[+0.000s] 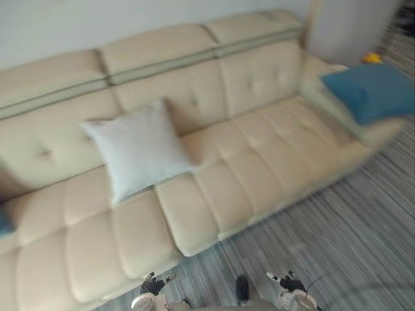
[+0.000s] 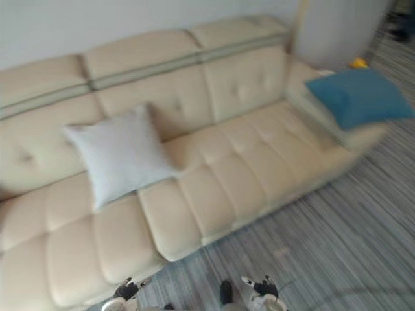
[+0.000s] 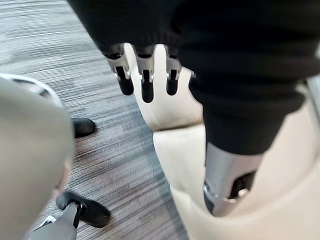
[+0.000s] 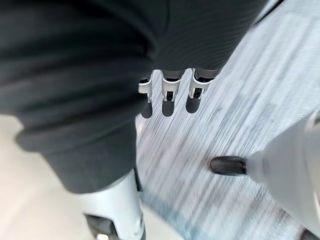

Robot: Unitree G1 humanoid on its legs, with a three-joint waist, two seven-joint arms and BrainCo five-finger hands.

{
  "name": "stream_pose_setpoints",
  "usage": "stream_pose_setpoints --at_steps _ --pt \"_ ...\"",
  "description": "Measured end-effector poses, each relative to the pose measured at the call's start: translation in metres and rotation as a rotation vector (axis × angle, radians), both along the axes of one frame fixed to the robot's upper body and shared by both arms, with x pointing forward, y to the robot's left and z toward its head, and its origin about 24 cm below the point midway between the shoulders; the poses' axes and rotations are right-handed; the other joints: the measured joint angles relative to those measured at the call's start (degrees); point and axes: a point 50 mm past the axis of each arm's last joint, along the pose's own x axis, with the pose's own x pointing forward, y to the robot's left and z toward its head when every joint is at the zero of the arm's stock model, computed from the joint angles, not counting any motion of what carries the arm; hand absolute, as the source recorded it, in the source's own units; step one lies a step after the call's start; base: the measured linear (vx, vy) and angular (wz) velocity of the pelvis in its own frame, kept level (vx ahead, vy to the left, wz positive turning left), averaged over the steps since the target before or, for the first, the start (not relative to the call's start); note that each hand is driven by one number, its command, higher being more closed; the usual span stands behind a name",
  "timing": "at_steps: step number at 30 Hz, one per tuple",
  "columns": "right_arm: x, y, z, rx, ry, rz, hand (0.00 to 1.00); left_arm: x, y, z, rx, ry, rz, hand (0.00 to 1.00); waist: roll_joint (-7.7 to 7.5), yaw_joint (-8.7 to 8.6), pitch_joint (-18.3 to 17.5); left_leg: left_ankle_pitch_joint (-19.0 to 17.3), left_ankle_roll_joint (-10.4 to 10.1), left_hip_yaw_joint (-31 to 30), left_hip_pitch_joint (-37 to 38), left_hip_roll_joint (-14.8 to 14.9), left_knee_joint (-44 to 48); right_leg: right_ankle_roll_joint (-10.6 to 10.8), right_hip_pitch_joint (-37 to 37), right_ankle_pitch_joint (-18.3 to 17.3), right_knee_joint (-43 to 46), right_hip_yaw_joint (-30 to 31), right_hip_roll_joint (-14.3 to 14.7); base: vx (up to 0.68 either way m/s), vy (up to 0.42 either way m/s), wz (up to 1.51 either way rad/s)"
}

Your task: Pick up cushions and gather them together orderly.

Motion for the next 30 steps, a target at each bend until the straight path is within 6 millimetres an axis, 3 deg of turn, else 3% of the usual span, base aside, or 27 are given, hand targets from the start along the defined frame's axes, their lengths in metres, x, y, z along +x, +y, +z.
stream_pose_setpoints --at_steps 2,4,5,6,7,8,9,11,13,15,17,18,19,20,23,25,26,28,30 --pt "-0.002 -0.003 -0.001 -0.007 0.012 0.007 0.00 0.004 0.004 0.002 0.016 -0.010 -0.018 0.00 0.39 -0.43 0.2 -0.7 -1.1 0.6 1.0 0.9 3.7 1.9 -0.4 -1.7 -0.1 6.1 1.9 0.08 -0.136 -1.20" --pt "-0.006 -0.001 -0.003 0.001 0.031 0.010 0.00 0.006 0.007 0.003 0.028 -0.013 -0.026 0.00 -0.19 -0.40 0.6 -2.1 -1.4 -0.2 -2.5 3.9 14.9 1.7 -0.5 -2.2 -0.5 8.6 2.9 0.10 -0.191 -0.98" --pt "-0.009 -0.001 -0.004 0.001 0.036 0.003 0.00 0.008 0.009 0.004 0.033 -0.018 -0.024 0.00 -0.16 -0.52 0.8 -2.2 -0.4 -2.0 -6.6 6.8 24.8 1.8 0.3 -2.5 -1.8 9.4 4.2 0.11 -0.218 -0.80" --pt "-0.016 -0.004 -0.005 -0.003 0.051 -0.010 0.00 0.010 0.007 0.004 0.029 -0.027 -0.023 0.00 0.36 -0.29 1.5 0.2 4.0 -6.9 -11.8 10.4 37.2 1.5 2.1 -2.6 -3.1 10.2 6.2 0.10 -0.166 -0.71" --pt "-0.017 -0.005 -0.005 -0.004 0.054 -0.017 0.00 0.010 0.005 0.004 0.023 -0.027 -0.023 0.00 0.53 0.05 2.2 -0.5 5.1 -9.8 -13.8 11.1 41.9 0.6 2.8 -3.1 -2.7 11.5 7.1 0.13 -0.106 -0.76" --pt "-0.018 -0.005 -0.005 0.001 0.052 -0.035 0.00 0.009 0.000 0.003 0.009 -0.026 -0.023 0.00 0.70 0.12 3.2 -2.0 4.1 -13.9 -16.0 10.5 45.9 -0.3 3.4 -3.8 -1.8 12.8 8.0 0.14 -0.031 -0.79" --pt "-0.016 -0.007 -0.005 -0.007 0.048 -0.039 0.00 0.011 0.001 0.005 0.009 -0.039 -0.023 0.00 0.46 0.21 3.8 -4.3 1.7 -17.9 -19.3 7.9 47.5 -1.1 3.9 -4.6 -1.0 14.5 8.2 0.14 -0.027 -0.73" --pt "-0.015 -0.007 -0.004 -0.002 0.045 -0.054 0.00 0.017 0.002 0.009 0.012 -0.074 -0.018 0.00 -0.68 0.68 4.5 -5.4 1.0 -20.3 -22.7 4.0 42.4 -0.5 4.6 -5.1 -1.5 17.6 8.4 0.16 -0.032 -0.75" --pt "-0.012 -0.006 -0.003 0.003 0.034 -0.068 0.00 0.020 0.001 0.011 0.009 -0.091 -0.019 0.00 -0.83 1.30 4.7 -5.0 0.8 -21.9 -24.0 1.0 29.5 0.1 5.7 -5.1 -2.8 20.0 9.0 0.18 -0.013 -0.79" --pt "-0.012 -0.009 -0.002 -0.003 0.024 -0.090 0.00 0.019 -0.004 0.010 0.000 -0.089 -0.018 0.00 -0.35 2.75 3.8 -1.6 0.3 -28.8 -24.5 -2.5 15.0 1.1 6.3 -4.7 -4.7 23.9 10.2 0.28 0.051 -1.00" --pt "-0.013 -0.010 -0.002 -0.002 0.025 -0.104 0.00 0.019 -0.007 0.010 -0.008 -0.087 -0.011 0.00 0.51 3.53 3.2 0.6 3.2 -31.1 -24.4 -2.8 12.8 2.1 7.1 -5.6 -4.8 27.1 11.1 0.27 0.093 -1.09" --pt "-0.014 -0.008 -0.002 0.001 0.021 -0.105 0.00 0.016 -0.007 0.009 -0.007 -0.078 -0.009 0.00 0.68 3.65 2.7 1.6 3.0 -30.7 -23.5 -2.8 12.8 3.1 7.7 -6.5 -3.9 28.0 11.0 0.41 0.148 -0.99" --pt "-0.013 -0.004 -0.002 0.006 0.006 -0.106 0.00 0.012 -0.007 0.007 -0.004 -0.065 -0.005 0.00 0.40 3.66 2.2 3.1 2.7 -28.5 -21.7 -2.5 12.6 5.3 7.3 -9.2 -0.1 29.3 10.1 0.52 0.168 -0.89" --pt "-0.023 -0.001 -0.004 0.012 0.023 -0.112 0.00 0.012 -0.005 0.007 0.005 -0.064 -0.010 0.00 -0.82 3.50 1.8 1.6 2.6 -26.0 -19.7 -2.6 12.4 8.5 5.2 -11.6 6.8 30.1 8.6 0.43 0.130 -0.89" --pt "-0.025 0.014 -0.008 0.052 0.030 -0.107 0.00 0.010 0.003 0.008 0.042 -0.052 -0.037 0.00 -2.90 3.18 1.3 -1.6 3.3 -22.0 -13.5 -2.9 10.6 12.5 -4.2 -11.5 31.2 24.3 2.5 0.40 0.128 -0.65" --pt "-0.026 0.011 -0.007 0.042 0.033 -0.107 0.00 0.011 0.004 0.008 0.048 -0.051 -0.039 0.00 -2.35 2.74 1.3 -2.4 3.7 -21.5 -5.2 -2.5 6.0 8.9 -5.5 -14.1 37.3 18.0 -2.1 0.49 0.070 -0.39" --pt "-0.026 0.011 -0.007 0.043 0.033 -0.106 0.00 0.012 0.004 0.008 0.050 -0.053 -0.039 0.00 -2.29 2.66 1.4 -2.4 3.7 -21.5 -4.6 -2.4 5.5 8.6 -5.6 -14.3 37.1 17.5 -2.3 0.49 0.003 -0.16" --pt "-0.018 0.012 -0.006 0.043 0.019 -0.091 0.00 0.017 0.008 0.011 0.065 -0.069 -0.033 0.00 -1.81 1.56 1.5 -2.3 3.6 -21.4 -1.2 -0.5 2.7 7.5 -6.8 -14.6 29.5 14.7 -1.9 0.36 -0.075 0.04" --pt "-0.007 0.015 -0.004 0.047 0.003 -0.072 0.00 0.020 0.011 0.012 0.075 -0.074 -0.040 0.00 -2.01 1.01 1.6 -2.3 3.6 -19.9 0.9 1.0 0.7 7.5 -9.3 -8.3 13.4 14.6 -0.6 0.42 -0.143 -0.06"
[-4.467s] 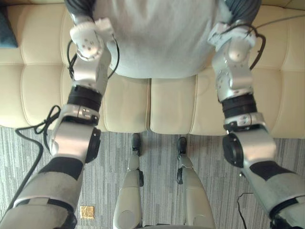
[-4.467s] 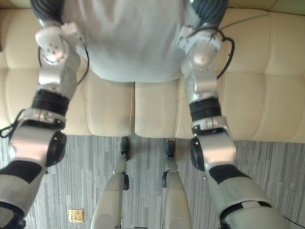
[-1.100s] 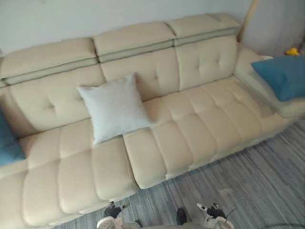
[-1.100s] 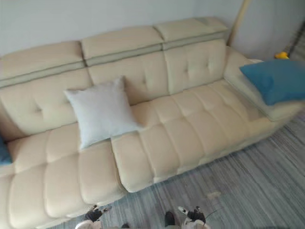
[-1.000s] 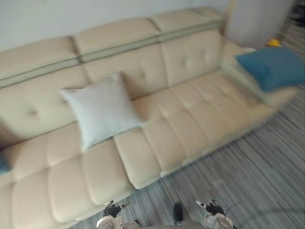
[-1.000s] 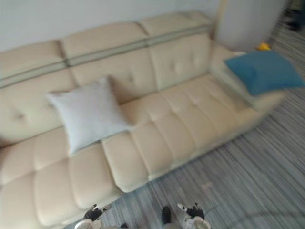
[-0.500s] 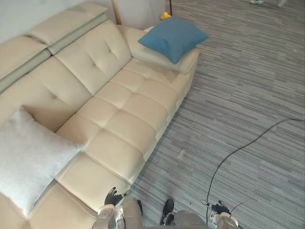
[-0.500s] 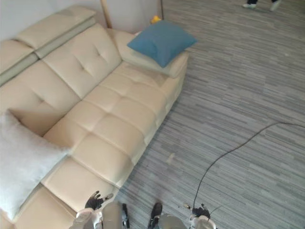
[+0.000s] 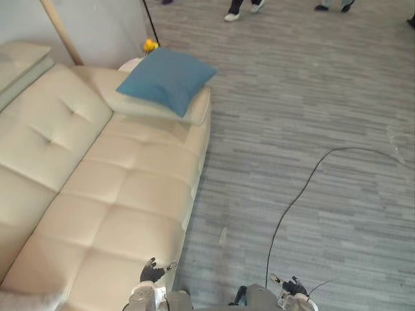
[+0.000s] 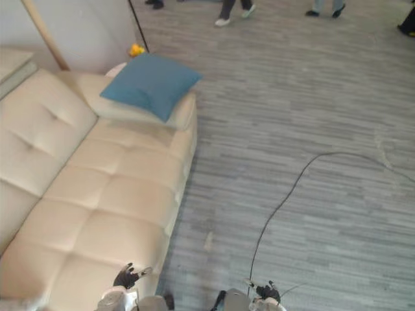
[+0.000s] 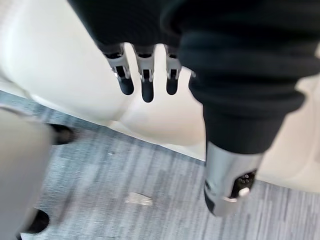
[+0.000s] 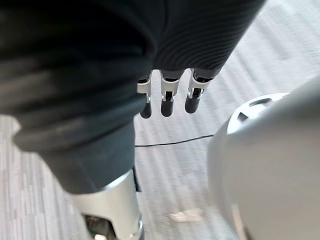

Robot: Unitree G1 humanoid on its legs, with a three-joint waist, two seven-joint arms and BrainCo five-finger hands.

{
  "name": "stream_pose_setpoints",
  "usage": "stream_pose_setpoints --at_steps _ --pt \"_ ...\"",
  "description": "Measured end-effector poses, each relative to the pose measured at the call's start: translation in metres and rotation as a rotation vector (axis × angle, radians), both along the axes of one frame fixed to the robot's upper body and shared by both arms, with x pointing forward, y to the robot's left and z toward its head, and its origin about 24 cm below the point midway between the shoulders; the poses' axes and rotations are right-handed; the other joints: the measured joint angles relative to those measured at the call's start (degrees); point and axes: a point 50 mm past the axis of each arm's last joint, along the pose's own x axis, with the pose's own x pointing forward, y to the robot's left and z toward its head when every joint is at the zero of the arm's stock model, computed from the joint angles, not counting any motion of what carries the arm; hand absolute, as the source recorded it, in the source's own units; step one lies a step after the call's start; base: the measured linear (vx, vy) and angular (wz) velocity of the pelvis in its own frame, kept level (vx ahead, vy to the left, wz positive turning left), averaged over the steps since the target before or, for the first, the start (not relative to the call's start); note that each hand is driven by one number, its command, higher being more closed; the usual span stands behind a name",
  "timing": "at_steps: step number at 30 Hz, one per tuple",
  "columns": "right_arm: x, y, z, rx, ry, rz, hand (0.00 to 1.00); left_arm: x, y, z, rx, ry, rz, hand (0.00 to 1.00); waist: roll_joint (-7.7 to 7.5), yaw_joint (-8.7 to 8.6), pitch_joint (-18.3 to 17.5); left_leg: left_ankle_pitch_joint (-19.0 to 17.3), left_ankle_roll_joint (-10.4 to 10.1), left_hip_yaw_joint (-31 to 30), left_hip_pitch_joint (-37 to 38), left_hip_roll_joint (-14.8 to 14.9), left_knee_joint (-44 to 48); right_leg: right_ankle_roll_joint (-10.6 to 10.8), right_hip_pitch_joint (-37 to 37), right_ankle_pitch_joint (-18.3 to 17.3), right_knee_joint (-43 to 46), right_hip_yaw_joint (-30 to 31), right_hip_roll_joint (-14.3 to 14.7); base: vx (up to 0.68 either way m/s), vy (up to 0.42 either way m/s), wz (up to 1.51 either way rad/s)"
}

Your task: Pick up cushions and gather them together orderly.

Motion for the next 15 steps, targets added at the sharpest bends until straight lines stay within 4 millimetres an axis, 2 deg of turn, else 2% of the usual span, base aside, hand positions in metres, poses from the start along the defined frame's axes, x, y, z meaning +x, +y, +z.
stream_pose_setpoints --at_steps 1,2,3,4,6,7,8,9,11,13,15 --pt "0.003 0.002 0.000 0.003 -0.001 0.008 0.00 0.001 0.001 0.000 0.006 -0.001 -0.005 0.00 -0.31 -0.38 0.2 0.0 0.0 0.1 0.9 0.1 -0.4 -0.2 -0.4 4.4 -6.7 1.5 0.4 0.39 -0.188 -0.05" --pt "0.002 0.004 -0.001 0.009 0.009 0.016 0.00 -0.002 0.003 0.000 0.012 0.008 -0.005 0.00 -1.39 -0.93 0.4 -0.2 -0.3 0.2 2.4 -0.5 -0.5 0.4 -0.3 10.5 -15.0 3.5 0.3 0.52 -0.279 -0.02" --pt "-0.001 0.001 -0.002 0.003 0.019 0.014 0.00 -0.006 0.005 -0.003 0.015 0.027 -0.004 0.00 -1.69 -1.05 0.8 -1.2 -1.9 -0.2 4.7 -0.7 -0.3 -3.4 0.2 17.8 -14.7 5.0 0.6 0.62 -0.331 -0.20" --pt "0.001 -0.005 -0.001 -0.012 0.020 0.013 0.00 -0.009 -0.001 -0.006 -0.004 0.044 -0.004 0.00 0.48 -0.54 0.8 -1.3 -2.2 -0.1 5.0 1.2 0.6 -3.0 0.0 15.5 -12.2 5.1 2.2 0.49 -0.273 -0.36" --pt "0.001 -0.011 0.000 -0.021 0.024 0.007 0.00 -0.013 -0.010 -0.009 -0.028 0.059 0.000 0.00 2.37 -0.82 0.7 -0.2 -3.8 -2.2 2.4 3.9 9.9 -5.0 0.6 11.0 -9.4 5.3 4.7 0.45 -0.242 -0.36" --pt "-0.001 -0.012 -0.001 -0.020 0.028 -0.007 0.00 -0.012 -0.013 -0.009 -0.044 0.054 0.017 0.00 3.06 -1.04 1.0 1.6 -5.1 -5.0 -0.9 5.4 19.2 -5.6 3.1 9.4 -9.8 4.7 5.9 0.57 -0.277 -0.05" --pt "-0.005 -0.011 -0.002 -0.020 0.039 -0.010 0.00 -0.010 -0.017 -0.008 -0.055 0.047 0.020 0.00 3.14 -1.12 1.2 5.7 -5.4 -7.8 -5.0 6.4 29.7 -6.1 6.0 8.2 -10.9 4.5 6.7 0.57 -0.224 0.11" --pt "-0.006 -0.010 -0.002 -0.021 0.043 0.004 0.00 -0.007 -0.023 -0.007 -0.070 0.033 0.018 0.00 3.03 -0.85 1.9 8.0 -5.8 -9.6 -9.7 7.1 41.4 -6.7 10.0 7.3 -12.6 4.5 7.6 0.45 -0.145 0.06" --pt "-0.007 -0.009 -0.003 -0.023 0.046 0.004 0.00 0.002 -0.022 -0.002 -0.064 -0.011 0.014 0.00 2.36 -0.23 2.3 3.4 -5.6 -8.8 -16.6 6.9 51.1 -7.3 15.1 5.6 -15.0 4.8 8.1 0.35 -0.091 -0.05" --pt "-0.001 -0.009 -0.001 -0.025 0.032 0.003 0.00 0.008 -0.021 0.002 -0.060 -0.036 0.008 0.00 1.91 -0.06 2.5 -0.2 -4.9 -4.2 -22.0 6.4 47.7 -6.8 19.0 5.5 -17.8 5.5 8.1 0.36 -0.060 -0.16" --pt "0.008 -0.010 0.002 -0.029 0.009 -0.005 0.00 0.012 -0.022 0.004 -0.059 -0.052 0.003 0.00 2.04 0.53 2.5 -1.6 -3.7 0.1 -24.5 4.5 34.7 -6.0 21.1 5.5 -20.0 6.9 7.4 0.40 0.040 -0.37"
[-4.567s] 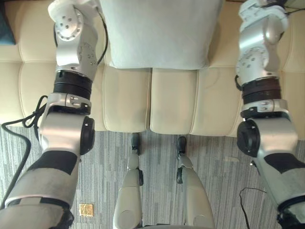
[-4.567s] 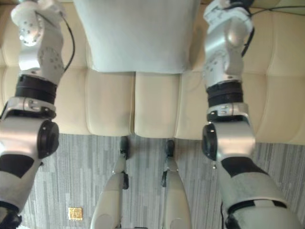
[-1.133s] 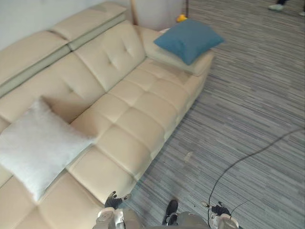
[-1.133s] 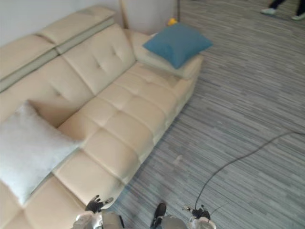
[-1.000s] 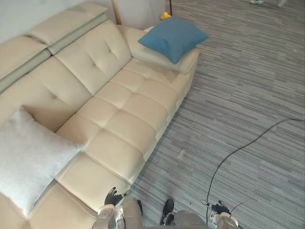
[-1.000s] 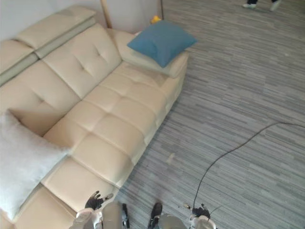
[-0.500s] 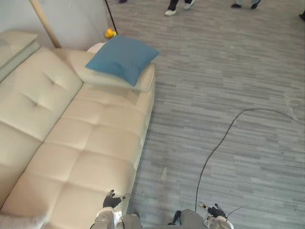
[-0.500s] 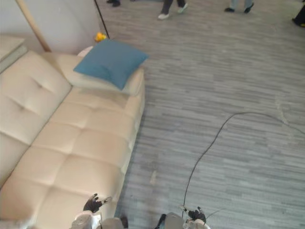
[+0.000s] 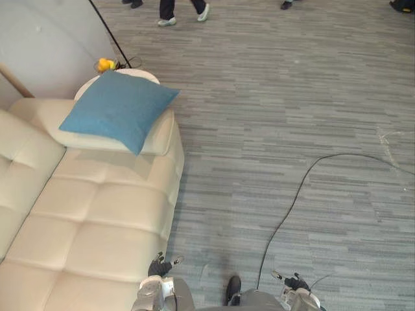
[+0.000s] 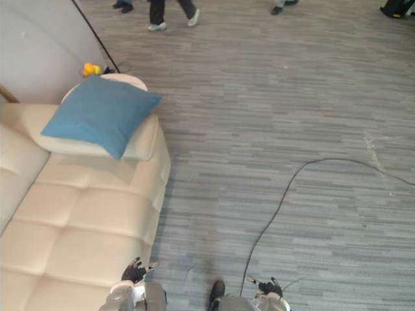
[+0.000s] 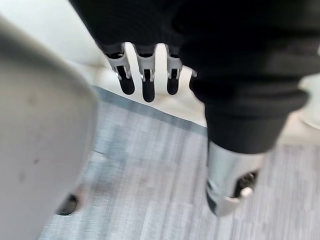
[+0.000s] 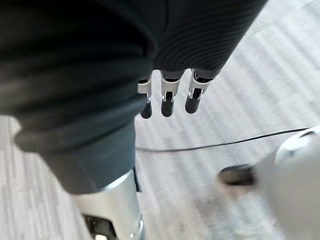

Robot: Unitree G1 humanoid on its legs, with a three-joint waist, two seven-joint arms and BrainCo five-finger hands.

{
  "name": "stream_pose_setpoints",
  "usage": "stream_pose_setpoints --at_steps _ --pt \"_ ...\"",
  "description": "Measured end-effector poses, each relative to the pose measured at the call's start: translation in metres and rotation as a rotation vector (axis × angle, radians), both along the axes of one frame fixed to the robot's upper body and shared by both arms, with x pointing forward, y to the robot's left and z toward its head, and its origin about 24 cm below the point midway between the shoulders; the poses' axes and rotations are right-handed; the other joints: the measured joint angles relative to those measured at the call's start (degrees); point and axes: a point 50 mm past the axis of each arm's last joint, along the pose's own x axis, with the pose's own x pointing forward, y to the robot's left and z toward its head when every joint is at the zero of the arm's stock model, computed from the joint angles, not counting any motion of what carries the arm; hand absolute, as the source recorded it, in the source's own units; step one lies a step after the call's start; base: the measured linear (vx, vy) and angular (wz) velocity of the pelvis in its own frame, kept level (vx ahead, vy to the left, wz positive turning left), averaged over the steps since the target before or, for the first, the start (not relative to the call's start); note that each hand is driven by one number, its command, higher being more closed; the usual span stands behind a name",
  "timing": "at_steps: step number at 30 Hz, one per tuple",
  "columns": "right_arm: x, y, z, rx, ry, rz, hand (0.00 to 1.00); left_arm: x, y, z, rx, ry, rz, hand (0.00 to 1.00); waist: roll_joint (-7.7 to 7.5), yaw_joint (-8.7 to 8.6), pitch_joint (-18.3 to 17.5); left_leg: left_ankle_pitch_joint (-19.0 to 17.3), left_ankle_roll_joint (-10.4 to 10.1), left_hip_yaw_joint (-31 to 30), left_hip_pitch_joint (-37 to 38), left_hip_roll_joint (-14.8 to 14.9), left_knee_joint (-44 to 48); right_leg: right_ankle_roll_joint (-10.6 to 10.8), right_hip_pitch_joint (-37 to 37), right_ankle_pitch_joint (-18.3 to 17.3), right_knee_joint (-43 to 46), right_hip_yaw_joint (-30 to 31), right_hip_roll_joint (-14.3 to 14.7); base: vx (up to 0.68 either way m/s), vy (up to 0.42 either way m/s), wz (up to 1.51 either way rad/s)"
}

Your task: Pick up cushions and gather them together orderly.

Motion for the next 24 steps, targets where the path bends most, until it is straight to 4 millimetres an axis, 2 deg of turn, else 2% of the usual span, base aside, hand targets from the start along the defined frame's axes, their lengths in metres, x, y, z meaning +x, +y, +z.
stream_pose_setpoints --at_steps 1,2,3,4,7,8,9,10,11,12,13,14,15,16,17,18,19,20,21,22,23,24 --pt "0.001 -0.001 0.001 -0.001 -0.004 -0.006 0.00 0.000 -0.001 0.000 -0.003 0.001 -0.001 0.00 -0.34 0.46 0.2 0.9 0.6 1.0 0.0 -2.6 -11.6 1.0 0.9 -0.5 -0.9 1.1 -0.9 0.36 0.128 -0.43" --pt "0.005 -0.001 0.002 -0.002 -0.015 -0.007 0.00 -0.001 -0.003 -0.001 -0.006 0.004 -0.003 0.00 0.13 1.08 0.1 3.8 0.8 0.7 0.3 -4.8 -22.2 2.2 1.7 -1.3 -1.1 2.0 -1.6 0.37 0.181 -0.40" --pt "0.004 -0.002 0.002 -0.004 -0.012 -0.010 0.00 -0.004 -0.004 -0.002 -0.011 0.013 -0.002 0.00 0.69 1.47 -0.2 6.6 0.4 -0.1 1.2 -6.0 -28.7 3.1 2.4 -2.0 -1.3 2.7 -1.9 0.56 0.284 -0.64" --pt "0.000 -0.001 0.000 -0.001 0.001 -0.007 0.00 -0.012 -0.003 -0.006 -0.011 0.039 0.005 0.00 1.20 2.68 -0.7 14.7 1.7 -0.7 3.7 -7.7 -32.1 5.4 4.0 -3.9 -1.4 5.3 -2.8 0.50 0.244 -0.54" --pt "0.001 0.006 -0.001 0.015 0.005 0.017 0.00 -0.015 0.005 -0.006 0.009 0.049 0.007 0.00 -1.07 2.74 -1.2 11.4 4.9 0.8 4.1 -10.5 -29.6 7.2 5.0 -5.2 -0.6 6.3 -6.1 0.43 0.145 -0.21" --pt "-0.001 0.004 -0.002 0.011 0.014 0.018 0.00 -0.015 0.008 -0.006 0.010 0.048 0.017 0.00 -1.32 3.15 -1.1 9.0 5.7 2.3 4.6 -10.7 -26.9 7.6 5.3 -5.1 1.3 7.4 -7.0 0.53 0.183 -0.40" --pt "0.002 0.003 0.000 0.005 0.008 0.029 0.00 -0.016 0.008 -0.006 0.010 0.050 0.017 0.00 -1.09 3.97 -1.2 6.4 5.8 3.3 6.1 -10.2 -25.4 9.1 3.6 -6.1 7.6 8.9 -7.4 0.40 0.155 -0.55" --pt "0.005 0.004 0.000 0.004 0.002 0.043 0.00 -0.017 0.008 -0.007 0.010 0.055 0.016 0.00 -1.04 3.95 -1.2 5.1 5.9 3.9 7.8 -9.9 -25.2 11.0 1.2 -6.9 14.8 9.4 -7.8 0.34 0.138 -0.54" --pt "0.008 0.007 0.001 -0.004 -0.002 0.086 0.00 -0.018 0.009 -0.007 0.014 0.059 0.010 0.00 -0.91 3.52 -1.1 3.5 6.0 4.2 10.4 -9.3 -25.2 16.3 -4.1 -6.4 27.8 9.5 -9.1 0.34 0.116 -0.19" --pt "0.008 0.009 0.001 -0.004 0.001 0.108 0.00 -0.018 0.011 -0.007 0.024 0.063 -0.009 0.00 -1.07 3.01 -1.0 2.4 5.9 4.2 12.6 -9.1 -25.2 18.2 -7.6 -5.8 37.3 9.0 -10.3 0.34 0.097 0.00" --pt "0.009 0.010 0.001 -0.002 0.000 0.115 0.00 -0.019 0.011 -0.007 0.030 0.069 -0.025 0.00 -1.29 3.01 -0.8 2.1 5.9 4.3 14.8 -9.2 -26.1 16.9 -9.2 -6.7 41.4 7.0 -11.7 0.35 0.065 0.11" --pt "0.007 0.009 0.000 -0.003 0.007 0.117 0.00 -0.022 0.013 -0.008 0.036 0.079 -0.033 0.00 -0.97 2.97 -0.7 2.1 5.8 4.7 18.2 -9.2 -28.2 14.0 -10.6 -8.2 42.4 2.7 -13.8 0.35 0.024 0.02" --pt "0.009 0.010 0.001 -0.003 0.004 0.124 0.00 -0.024 0.014 -0.009 0.040 0.083 -0.029 0.00 -0.96 2.84 -0.7 2.0 5.7 4.8 20.6 -8.8 -30.1 12.1 -11.8 -9.0 40.2 -0.8 -14.6 0.34 -0.002 -0.01" --pt "0.009 0.011 0.000 -0.003 0.006 0.134 0.00 -0.025 0.017 -0.008 0.049 0.083 -0.027 0.00 -0.96 2.60 -0.7 1.9 5.5 4.6 21.7 -8.3 -31.0 11.3 -12.8 -9.2 37.0 -2.7 -14.6 0.32 -0.066 0.04" --pt "0.010 0.012 0.001 -0.002 0.002 0.142 0.00 -0.024 0.021 -0.008 0.058 0.083 -0.022 0.00 -1.07 2.30 -0.6 1.7 5.1 4.2 22.4 -7.9 -31.7 10.5 -14.5 -8.5 31.5 -3.9 -14.0 0.29 -0.133 0.20" --pt "0.012 0.011 0.002 -0.004 -0.001 0.143 0.00 -0.024 0.023 -0.007 0.064 0.083 -0.022 0.00 -1.09 1.70 -0.6 1.3 4.5 2.9 22.6 -7.6 -31.8 9.7 -15.8 -6.6 24.6 -2.5 -12.3 0.28 -0.162 0.32" --pt "0.014 0.011 0.002 -0.005 -0.006 0.145 0.00 -0.024 0.025 -0.007 0.067 0.083 -0.023 0.00 -1.20 1.37 -0.5 0.7 3.8 2.1 22.9 -7.4 -31.8 9.3 -16.6 -4.5 19.8 0.4 -10.7 0.30 -0.221 0.53" --pt "0.010 0.010 0.001 -0.005 0.004 0.142 0.00 -0.025 0.027 -0.007 0.076 0.084 -0.027 0.00 -1.67 0.86 -0.4 -0.7 2.5 0.1 23.3 -7.4 -31.7 9.3 -17.3 -0.4 13.1 5.1 -8.8 0.32 -0.279 0.56" --pt "0.006 0.011 -0.001 -0.001 0.014 0.139 0.00 -0.025 0.028 -0.006 0.082 0.085 -0.029 0.00 -2.65 0.66 -0.4 -1.5 1.7 -0.9 23.6 -8.0 -31.5 9.6 -17.1 2.2 9.9 7.5 -8.4 0.33 -0.296 0.64" --pt "-0.006 0.003 -0.004 -0.012 0.047 0.126 0.00 -0.024 0.023 -0.008 0.069 0.093 -0.025 0.00 -1.17 0.45 0.1 -2.7 1.4 -4.2 25.0 -7.4 -31.3 8.4 -16.0 3.6 11.6 8.2 -6.9 0.36 -0.292 0.38" --pt "-0.006 -0.003 -0.003 -0.024 0.051 0.121 0.00 -0.031 0.018 -0.011 0.047 0.110 -0.017 0.00 0.16 0.78 -0.3 -3.2 1.6 -7.1 24.9 -6.2 -30.7 7.6 -16.5 0.3 13.5 7.4 -6.0 0.35 -0.254 0.28" --pt "-0.008 -0.004 -0.003 -0.021 0.056 0.115 0.00 -0.033 0.016 -0.013 0.041 0.119 -0.010 0.00 0.66 0.73 -0.3 -3.3 1.7 -8.9 24.2 -5.8 -28.4 7.3 -16.2 -1.3 14.8 6.6 -5.7 0.38 -0.296 0.24"
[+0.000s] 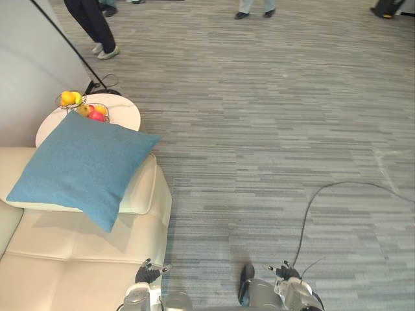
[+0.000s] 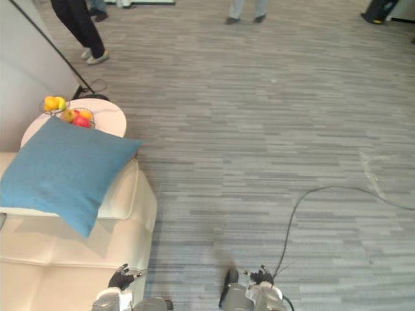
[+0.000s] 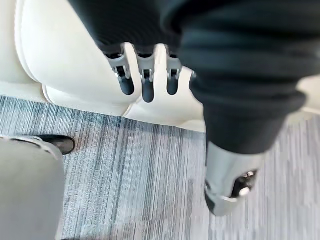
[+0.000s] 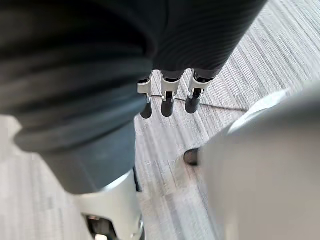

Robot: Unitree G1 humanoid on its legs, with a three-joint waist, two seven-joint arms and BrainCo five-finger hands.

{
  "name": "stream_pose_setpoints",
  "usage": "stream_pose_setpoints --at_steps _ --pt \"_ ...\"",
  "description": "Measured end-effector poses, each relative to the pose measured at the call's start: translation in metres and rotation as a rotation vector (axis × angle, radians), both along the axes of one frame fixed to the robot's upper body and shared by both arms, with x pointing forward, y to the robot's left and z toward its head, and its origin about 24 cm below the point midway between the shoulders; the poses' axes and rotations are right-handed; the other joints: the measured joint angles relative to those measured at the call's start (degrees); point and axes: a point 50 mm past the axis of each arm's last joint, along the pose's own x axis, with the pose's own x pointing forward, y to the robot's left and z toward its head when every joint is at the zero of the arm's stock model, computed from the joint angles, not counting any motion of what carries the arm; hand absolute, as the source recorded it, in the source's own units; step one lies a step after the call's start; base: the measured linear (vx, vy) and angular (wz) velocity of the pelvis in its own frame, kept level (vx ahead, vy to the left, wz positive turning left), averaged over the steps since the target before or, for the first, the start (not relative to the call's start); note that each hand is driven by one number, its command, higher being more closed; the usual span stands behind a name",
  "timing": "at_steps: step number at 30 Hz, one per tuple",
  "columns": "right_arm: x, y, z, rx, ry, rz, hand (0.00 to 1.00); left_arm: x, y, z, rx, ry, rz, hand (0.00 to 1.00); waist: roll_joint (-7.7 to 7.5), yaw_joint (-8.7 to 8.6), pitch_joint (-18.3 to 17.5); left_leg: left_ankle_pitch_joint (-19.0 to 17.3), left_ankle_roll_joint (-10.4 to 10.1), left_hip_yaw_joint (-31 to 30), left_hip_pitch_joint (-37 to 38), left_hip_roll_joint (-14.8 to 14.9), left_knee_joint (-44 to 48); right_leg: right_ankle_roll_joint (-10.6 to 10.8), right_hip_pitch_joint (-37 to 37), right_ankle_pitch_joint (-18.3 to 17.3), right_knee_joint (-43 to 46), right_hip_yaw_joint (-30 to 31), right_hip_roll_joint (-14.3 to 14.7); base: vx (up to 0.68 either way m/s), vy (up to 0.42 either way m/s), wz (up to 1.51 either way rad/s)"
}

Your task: Pick up cushions and gather them together orderly.

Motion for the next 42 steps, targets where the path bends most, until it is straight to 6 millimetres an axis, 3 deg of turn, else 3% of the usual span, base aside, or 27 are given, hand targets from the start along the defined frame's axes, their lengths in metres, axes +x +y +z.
stream_pose_setpoints --at_steps 2,3,4,5,6,7,9,10,11,12,14,16,19,20,21,22,23,24,26,29,30,31,33,35,37,40,42 --pt "-0.012 -0.004 -0.003 0.004 0.023 -0.047 0.00 0.003 -0.007 0.000 -0.021 -0.010 0.011 0.00 0.88 -0.54 -0.2 0.5 -0.9 -3.2 -6.5 1.5 12.6 -0.8 3.0 -1.7 -1.4 -3.6 0.3 0.28 -0.240 0.66" --pt "-0.013 -0.005 -0.003 0.001 0.019 -0.058 0.00 0.005 -0.010 0.001 -0.034 -0.019 0.024 0.00 1.20 -0.91 -0.2 1.9 -2.9 -3.8 -10.0 2.1 20.0 -0.9 4.7 -2.2 -2.1 -5.4 0.3 0.23 -0.161 0.91" --pt "-0.015 -0.006 -0.003 -0.002 0.029 -0.061 0.00 0.008 -0.013 0.001 -0.048 -0.030 0.034 0.00 1.15 -0.93 0.1 4.9 -3.7 -3.6 -13.4 3.0 27.1 -1.6 7.3 -2.8 -3.1 -7.0 0.6 0.35 -0.190 0.94" --pt "-0.020 -0.003 -0.005 0.002 0.044 -0.066 0.00 0.011 -0.011 0.003 -0.043 -0.047 0.035 0.00 0.28 -0.34 0.7 6.6 -3.3 -1.7 -17.1 4.6 35.1 -2.5 11.4 -2.9 -5.4 -9.4 0.8 0.30 -0.128 0.79" --pt "-0.021 -0.004 -0.005 -0.003 0.046 -0.071 0.00 0.013 -0.011 0.005 -0.044 -0.057 0.036 0.00 0.20 0.10 0.7 5.6 -2.8 0.2 -18.3 5.3 36.0 -2.6 13.5 -2.9 -6.6 -10.5 0.7 0.37 -0.123 0.70" --pt "-0.020 -0.005 -0.005 -0.009 0.044 -0.076 0.00 0.015 -0.012 0.005 -0.048 -0.064 0.033 0.00 0.06 0.20 0.7 4.2 -1.9 3.4 -19.8 5.6 35.2 -2.5 15.4 -2.9 -8.2 -11.8 0.5 0.31 -0.043 0.57" --pt "-0.017 -0.007 -0.003 -0.011 0.032 -0.090 0.00 0.018 -0.012 0.006 -0.056 -0.074 0.030 0.00 0.00 0.44 0.7 3.1 -0.8 10.4 -22.4 4.6 24.6 -1.6 18.4 -2.5 -11.0 -14.9 -0.4 0.29 0.004 0.58" --pt "-0.017 -0.008 -0.003 -0.011 0.029 -0.098 0.00 0.019 -0.012 0.006 -0.059 -0.074 0.026 0.00 -0.09 0.45 0.6 4.2 -0.3 12.6 -22.5 3.4 18.5 -0.9 19.2 -2.5 -11.7 -16.1 -0.9 0.30 0.060 0.66" --pt "-0.018 -0.010 -0.003 -0.013 0.027 -0.113 0.00 0.019 -0.014 0.006 -0.060 -0.071 0.009 0.00 0.11 0.38 0.5 9.8 0.8 16.4 -22.1 2.0 8.8 0.3 20.5 -3.0 -12.1 -18.3 -1.5 0.39 0.118 0.83" --pt "-0.023 -0.013 -0.003 -0.016 0.035 -0.128 0.00 0.019 -0.016 0.006 -0.060 -0.066 -0.015 0.00 0.07 0.41 0.4 15.0 4.2 19.6 -21.9 0.8 3.4 1.9 22.0 -3.9 -12.6 -19.8 -1.8 0.35 0.124 0.91" --pt "-0.021 -0.004 -0.005 0.008 0.030 -0.126 0.00 0.020 -0.007 0.006 -0.033 -0.059 -0.032 0.00 -2.26 0.42 -0.4 15.8 4.9 19.4 -20.6 -2.9 -0.7 3.7 22.2 -2.8 -13.5 -21.0 -3.8 0.36 0.109 0.71" --pt "-0.012 -0.001 -0.003 0.015 0.009 -0.119 0.00 0.023 -0.004 0.007 -0.030 -0.062 -0.033 0.00 -3.22 0.78 -0.1 13.5 6.2 19.4 -20.6 -3.7 1.4 4.8 22.9 -2.1 -12.2 -19.9 -5.2 0.32 0.103 0.26" --pt "-0.007 0.004 -0.002 0.022 -0.010 -0.100 0.00 0.016 -0.003 0.003 -0.032 -0.029 -0.038 0.00 -2.94 0.85 -0.4 10.6 6.9 19.0 -13.9 -4.1 1.4 6.1 20.2 -0.4 6.3 -17.3 -9.3 0.32 0.149 0.16" --pt "-0.009 0.006 -0.003 0.029 -0.006 -0.097 0.00 0.015 -0.003 0.003 -0.031 -0.023 -0.053 0.00 -2.87 0.60 -0.6 9.9 6.8 17.7 -11.4 -4.3 -0.1 5.0 18.2 1.4 14.5 -16.1 -10.8 0.29 0.102 0.42" --pt "-0.010 0.006 -0.003 0.030 -0.002 -0.095 0.00 0.015 -0.003 0.003 -0.027 -0.022 -0.066 0.00 -2.86 0.43 -0.6 9.5 6.6 16.7 -9.8 -4.6 -1.7 4.7 16.7 1.1 19.0 -15.5 -11.5 0.26 0.051 0.62" --pt "-0.012 0.007 -0.004 0.032 0.004 -0.085 0.00 0.014 -0.001 0.003 -0.019 -0.019 -0.071 0.00 -3.17 0.39 -0.7 9.5 6.6 14.9 -8.2 -5.1 -3.7 4.0 14.2 -2.1 23.6 -14.4 -11.7 0.33 0.024 0.82" --pt "-0.013 0.009 -0.004 0.031 0.009 -0.065 0.00 0.010 0.001 0.001 -0.017 -0.006 -0.066 0.00 -2.99 0.17 -0.7 9.6 6.4 12.4 -6.1 -5.0 -5.6 3.9 11.5 -6.0 23.2 -14.4 -10.3 0.29 -0.029 1.03" --pt "-0.013 0.010 -0.005 0.034 0.010 -0.053 0.00 0.007 0.001 0.001 -0.017 0.000 -0.061 0.00 -2.83 -0.29 -0.6 9.8 6.2 10.3 -5.1 -4.8 -6.2 3.6 10.3 -7.4 19.1 -14.6 -9.1 0.30 -0.084 1.07" --pt "-0.016 0.010 -0.005 0.036 0.017 -0.043 0.00 0.006 0.001 0.000 -0.018 0.006 -0.057 0.00 -2.47 -0.93 -0.7 9.8 5.5 6.5 -4.8 -4.1 -6.3 3.4 8.5 -7.2 8.6 -11.8 -6.2 0.20 -0.124 1.07" --pt "-0.022 0.011 -0.007 0.038 0.031 -0.040 0.00 0.003 0.001 -0.001 -0.032 0.015 -0.018 0.00 -2.55 -1.82 -0.8 9.3 3.2 -0.4 -4.8 -3.4 -5.9 3.2 6.4 -3.1 -3.4 3.0 -0.1 0.16 -0.232 1.17" --pt "-0.025 0.013 -0.008 0.044 0.039 -0.043 0.00 0.001 0.001 -0.002 -0.032 0.021 -0.017 0.00 -3.93 -2.01 -1.2 8.8 2.0 -2.7 -5.3 -4.2 -5.4 3.1 6.8 -0.5 -5.8 7.0 0.4 0.15 -0.396 1.49" --pt "-0.031 0.017 -0.010 0.060 0.046 -0.055 0.00 0.003 0.004 -0.001 -0.026 0.016 -0.009 0.00 -4.86 -2.00 -1.1 7.7 0.4 -5.2 -5.2 -5.1 -4.5 0.5 7.1 1.6 -4.9 7.8 0.2 0.09 -0.300 1.11" --pt "-0.031 0.013 -0.009 0.050 0.042 -0.058 0.00 0.000 -0.004 -0.003 -0.054 0.015 0.023 0.00 -3.09 -1.59 -2.6 7.0 -0.9 -6.2 -6.4 -2.8 -3.0 -0.1 7.4 -1.1 -3.4 2.9 1.0 0.17 -0.341 0.99" --pt "-0.030 0.008 -0.008 0.039 0.033 -0.062 0.00 -0.001 -0.010 -0.004 -0.069 0.015 0.031 0.00 -1.64 -2.35 -2.6 7.0 -1.1 -5.1 -7.7 -0.9 -0.9 -1.3 9.5 -1.9 -3.7 -2.7 1.2 0.15 -0.235 1.22" --pt "-0.032 0.008 -0.008 0.039 0.035 -0.066 0.00 0.004 -0.011 -0.002 -0.071 -0.001 0.029 0.00 -1.52 -2.13 -2.6 7.1 -1.6 -2.2 -8.5 0.7 0.1 -1.8 11.5 -2.6 -4.5 -6.6 1.7 0.07 -0.164 1.06" --pt "-0.018 0.008 -0.004 0.035 -0.010 -0.060 0.00 0.005 -0.009 -0.001 -0.066 -0.009 0.029 0.00 -1.89 -1.68 -2.6 8.8 -3.5 -0.3 -9.4 1.4 -1.4 -2.1 12.4 -2.9 -5.6 -10.0 1.6 0.05 -0.086 0.62" --pt "-0.015 0.008 -0.003 0.037 -0.019 -0.068 0.00 0.003 -0.010 -0.002 -0.064 0.000 0.020 0.00 -2.59 -1.88 -2.6 10.5 -2.7 2.0 -9.3 1.1 -3.7 -2.1 13.1 -2.9 -6.2 -12.0 0.4 0.03 0.021 0.51"
